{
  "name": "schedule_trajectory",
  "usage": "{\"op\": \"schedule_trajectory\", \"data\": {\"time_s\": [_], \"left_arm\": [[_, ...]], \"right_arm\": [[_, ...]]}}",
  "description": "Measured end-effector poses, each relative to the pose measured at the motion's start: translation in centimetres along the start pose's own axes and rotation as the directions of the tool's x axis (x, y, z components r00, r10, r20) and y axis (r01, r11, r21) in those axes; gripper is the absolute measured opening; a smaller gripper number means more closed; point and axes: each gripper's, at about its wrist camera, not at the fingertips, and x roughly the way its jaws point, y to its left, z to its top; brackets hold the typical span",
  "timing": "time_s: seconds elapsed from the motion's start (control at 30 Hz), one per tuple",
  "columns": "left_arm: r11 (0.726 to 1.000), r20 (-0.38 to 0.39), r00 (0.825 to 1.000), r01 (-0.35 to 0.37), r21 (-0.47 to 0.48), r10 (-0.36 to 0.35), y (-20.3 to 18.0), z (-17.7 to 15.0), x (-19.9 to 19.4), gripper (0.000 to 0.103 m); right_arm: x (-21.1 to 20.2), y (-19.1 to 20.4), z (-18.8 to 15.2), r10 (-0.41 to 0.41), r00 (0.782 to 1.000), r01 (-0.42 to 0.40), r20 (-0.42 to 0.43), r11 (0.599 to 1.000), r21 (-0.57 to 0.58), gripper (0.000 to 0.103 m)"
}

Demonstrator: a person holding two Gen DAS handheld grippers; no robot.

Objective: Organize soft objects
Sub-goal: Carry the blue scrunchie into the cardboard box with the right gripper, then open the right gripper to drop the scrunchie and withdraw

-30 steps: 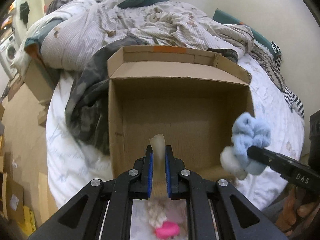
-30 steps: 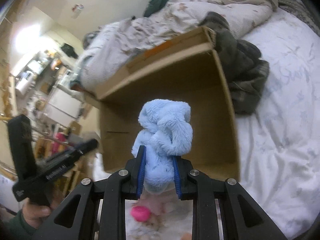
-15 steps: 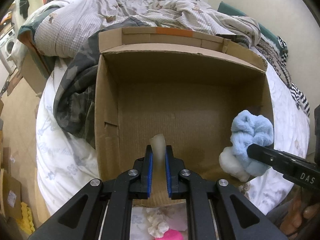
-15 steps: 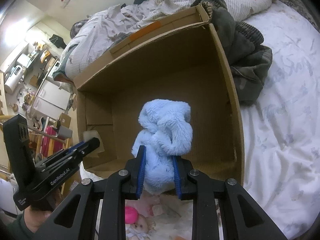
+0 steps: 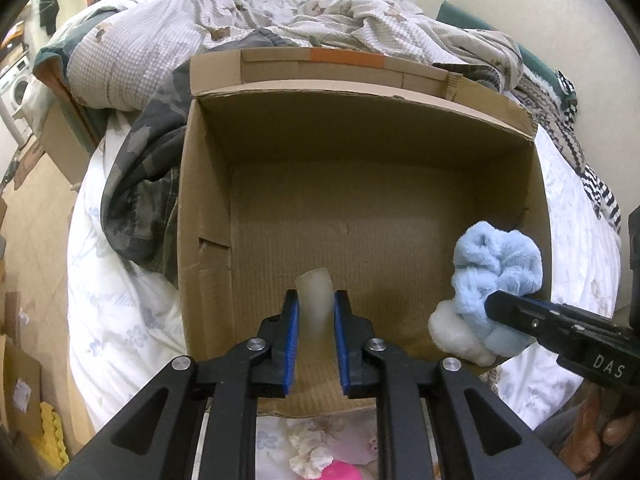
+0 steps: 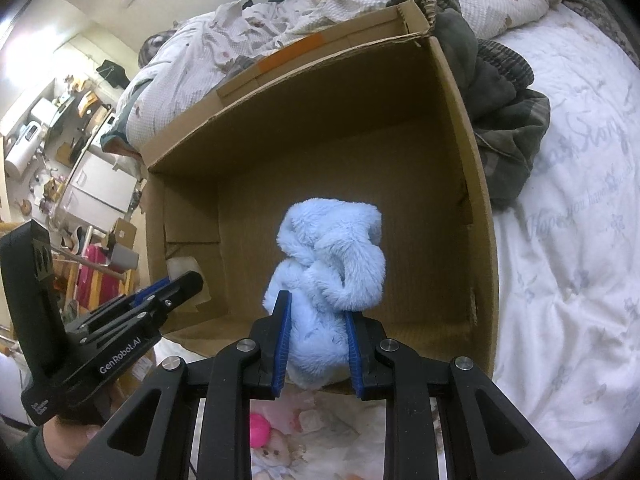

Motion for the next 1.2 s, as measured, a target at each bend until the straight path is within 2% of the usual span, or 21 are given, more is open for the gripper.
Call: {"op": "schedule_trajectory", "data": {"time_s": [0.1, 0.2, 0.27, 0.33, 0.43, 0.47, 0.53, 0.57, 0.93, 1.2], "left_arm": [[1.000, -0.005, 1.000, 0.001, -0.005, -0.001, 0.0, -0.1, 0.0, 0.020], [1.000, -0.014, 1.000, -0.003, -0.003, 0.003, -0.1, -0.2, 0.1, 0.033], [1.000, -0.015, 1.000, -0.004, -0.018, 0.003, 0.0, -0.2, 0.0, 0.050], [0.999, -0.010, 1.000, -0.009, -0.033, 0.009, 0.1, -0.2, -0.1, 0.058], [0.999, 0.003, 1.000, -0.015, -0.035, 0.015, 0.2, -0.1, -0.4, 0.058], [0.999, 0.003, 1.000, -0.021, -0.031, 0.021, 0.2, -0.1, -0.4, 0.058], [0.999, 0.007, 1.000, -0.029, -0.028, 0.029, 0.2, -0.2, -0.4, 0.058], [0.999, 0.007, 0.999, -0.031, -0.028, 0.031, 0.2, -0.1, -0.5, 0.058], [0.999, 0.011, 0.999, -0.040, -0.021, 0.040, 0.0, -0.1, -0.7, 0.058], [0.998, 0.059, 0.997, -0.055, -0.036, 0.057, 0.7, -0.4, -2.2, 0.058]], "right_arm": [[0.3, 0.1, 0.0, -0.008, 1.000, 0.008, -0.009, 1.000, 0.002, 0.027], [0.3, 0.2, 0.1, -0.016, 1.000, 0.015, -0.006, 1.000, -0.008, 0.027], [0.2, 0.3, 0.1, -0.017, 1.000, 0.017, -0.005, 1.000, -0.007, 0.027], [0.2, 0.3, 0.2, -0.019, 1.000, 0.019, -0.002, 1.000, -0.007, 0.028], [0.2, 0.3, 0.2, -0.014, 1.000, 0.014, 0.006, 1.000, -0.003, 0.039], [0.2, 0.3, 0.3, -0.019, 1.000, 0.019, 0.007, 1.000, -0.001, 0.052], [0.0, 0.2, 0.3, -0.021, 1.000, 0.021, 0.023, 1.000, 0.005, 0.071], [-0.2, 0.2, 0.4, -0.027, 0.999, 0.027, 0.036, 1.000, 0.009, 0.074], [-0.3, 0.2, 0.5, -0.062, 0.997, 0.062, 0.042, 0.998, -0.019, 0.075], [-0.6, 0.6, 0.2, -0.072, 0.997, 0.073, 0.042, 0.997, -0.030, 0.075]]}}
